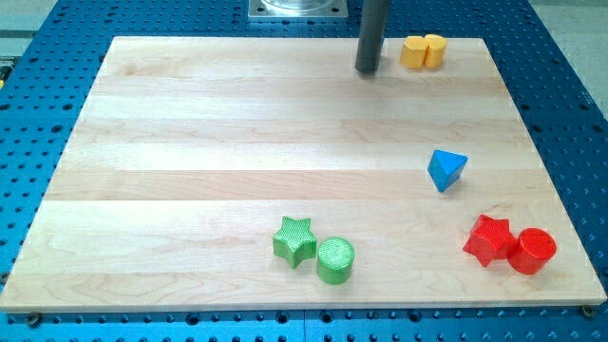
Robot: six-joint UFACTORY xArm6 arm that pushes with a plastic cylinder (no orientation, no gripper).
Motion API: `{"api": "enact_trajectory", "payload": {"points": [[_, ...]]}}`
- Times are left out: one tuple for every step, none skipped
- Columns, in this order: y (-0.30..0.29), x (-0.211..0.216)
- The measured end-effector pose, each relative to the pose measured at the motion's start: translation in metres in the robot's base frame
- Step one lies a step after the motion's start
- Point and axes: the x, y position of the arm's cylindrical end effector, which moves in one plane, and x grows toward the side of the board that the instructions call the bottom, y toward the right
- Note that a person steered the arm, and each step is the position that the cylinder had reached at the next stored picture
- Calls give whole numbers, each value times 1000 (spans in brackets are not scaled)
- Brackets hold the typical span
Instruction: Push the blue cube slightly to the downwards of the board
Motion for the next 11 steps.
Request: {"api": "enact_trajectory", "payload": {"points": [[-39, 0], [-54, -48], [-41, -62], [23, -62], [54, -62], [52, -62], [45, -63], [33, -63], [29, -63], [29, -54], [29, -37]]}}
